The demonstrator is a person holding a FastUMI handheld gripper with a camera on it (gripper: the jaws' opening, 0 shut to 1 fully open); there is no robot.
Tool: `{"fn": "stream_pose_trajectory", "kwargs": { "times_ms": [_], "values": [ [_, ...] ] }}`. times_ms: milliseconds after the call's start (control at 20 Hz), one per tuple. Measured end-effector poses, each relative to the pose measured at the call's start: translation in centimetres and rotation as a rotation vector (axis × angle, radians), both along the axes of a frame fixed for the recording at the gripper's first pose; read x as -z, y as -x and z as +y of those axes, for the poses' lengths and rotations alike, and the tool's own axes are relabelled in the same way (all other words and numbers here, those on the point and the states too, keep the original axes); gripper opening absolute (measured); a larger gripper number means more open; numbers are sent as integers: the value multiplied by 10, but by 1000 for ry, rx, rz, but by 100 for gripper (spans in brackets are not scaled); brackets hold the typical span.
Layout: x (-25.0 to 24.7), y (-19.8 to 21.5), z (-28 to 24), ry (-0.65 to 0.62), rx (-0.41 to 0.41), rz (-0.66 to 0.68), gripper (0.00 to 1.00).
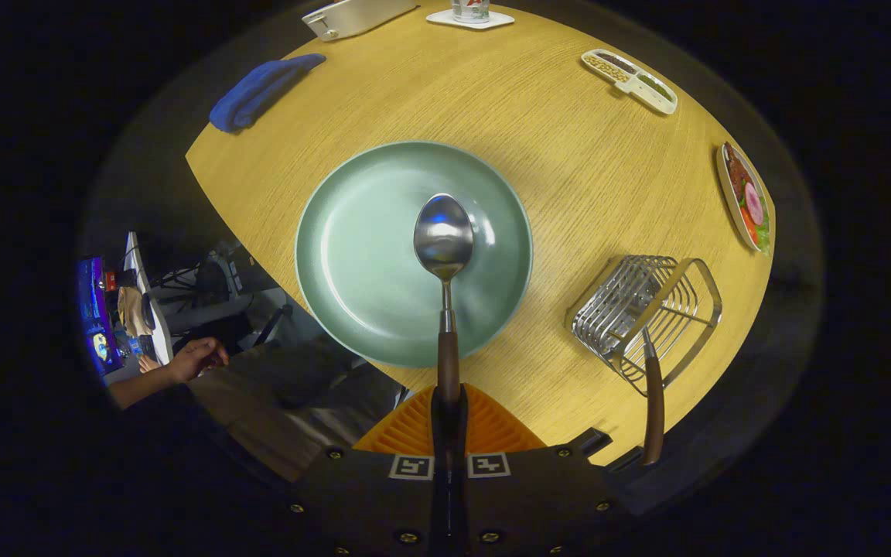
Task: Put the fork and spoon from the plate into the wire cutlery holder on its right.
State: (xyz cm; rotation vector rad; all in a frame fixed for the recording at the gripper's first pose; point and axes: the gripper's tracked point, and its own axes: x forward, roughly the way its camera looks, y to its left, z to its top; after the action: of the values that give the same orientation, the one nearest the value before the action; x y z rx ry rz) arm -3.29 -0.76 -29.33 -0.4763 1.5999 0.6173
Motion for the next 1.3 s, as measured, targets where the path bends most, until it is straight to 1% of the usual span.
{"fn": "stream_pose_trajectory", "kwargs": {
  "times_ms": [200,350,500,600,900,1100,1300],
  "values": [
    [-36,-4,-18,-14,-4,20,2],
    [-58,-10,-46,19,-20,15,2],
    [-76,-13,-65,27,-16,28,2],
    [-86,-17,-82,60,-25,22,2],
    [-100,-20,-117,111,7,60,2],
    [-99,-30,-134,138,43,90,2],
    [-92,-38,-147,178,58,144,2]
  ]
}}
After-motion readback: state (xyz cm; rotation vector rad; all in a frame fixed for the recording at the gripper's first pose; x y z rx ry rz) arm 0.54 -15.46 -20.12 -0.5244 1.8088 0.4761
